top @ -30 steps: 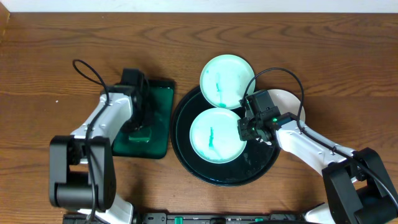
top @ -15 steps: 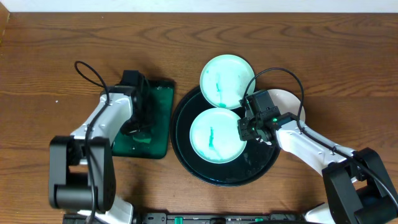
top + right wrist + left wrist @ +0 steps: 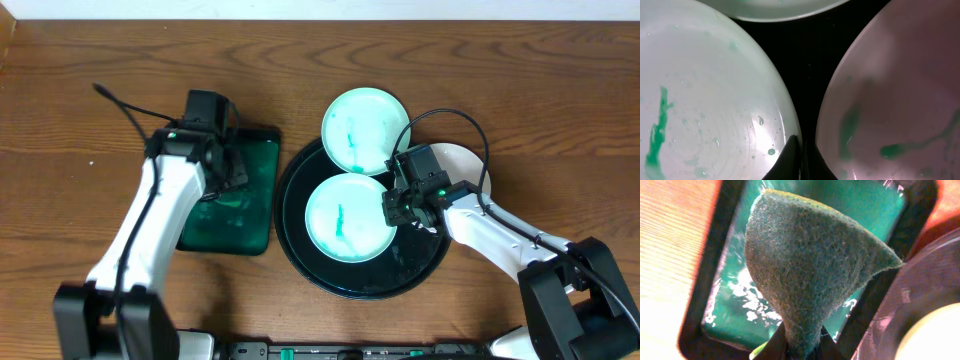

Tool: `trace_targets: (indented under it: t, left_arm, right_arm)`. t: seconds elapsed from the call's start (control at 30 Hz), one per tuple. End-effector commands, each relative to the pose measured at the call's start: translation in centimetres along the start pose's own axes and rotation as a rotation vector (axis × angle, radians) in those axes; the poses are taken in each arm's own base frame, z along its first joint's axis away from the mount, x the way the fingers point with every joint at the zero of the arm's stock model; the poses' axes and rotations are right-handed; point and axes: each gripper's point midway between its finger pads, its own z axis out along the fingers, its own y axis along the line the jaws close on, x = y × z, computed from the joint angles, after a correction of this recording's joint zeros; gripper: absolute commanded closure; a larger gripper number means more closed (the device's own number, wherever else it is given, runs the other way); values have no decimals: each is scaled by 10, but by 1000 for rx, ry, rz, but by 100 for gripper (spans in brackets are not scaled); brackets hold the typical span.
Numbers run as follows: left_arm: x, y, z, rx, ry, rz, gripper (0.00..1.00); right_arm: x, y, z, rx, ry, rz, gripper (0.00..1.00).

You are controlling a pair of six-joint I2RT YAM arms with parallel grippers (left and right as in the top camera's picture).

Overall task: Clean dirty plates on tray and stack at the side
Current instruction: 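Scrub the lower pale green plate with the sponge in the left gripper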

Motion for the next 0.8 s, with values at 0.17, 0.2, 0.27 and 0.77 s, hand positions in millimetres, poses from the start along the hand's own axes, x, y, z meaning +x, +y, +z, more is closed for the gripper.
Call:
trace_targets:
  t: [0.17, 0.2, 0.27, 0.77]
  left_arm:
    - [14, -39, 7, 107, 87, 24, 93]
    - [18, -53, 5, 161, 99, 40, 93]
    - [29, -82, 2, 253, 129, 66, 93]
    - [109, -210, 62, 371, 323, 16, 93]
  right_arm:
    - [1, -13, 4, 54, 3, 26, 99]
    - [1, -13, 4, 54, 3, 27, 99]
    - [1, -13, 4, 54, 3, 27, 99]
    - [3, -14, 4, 57, 12, 34, 99]
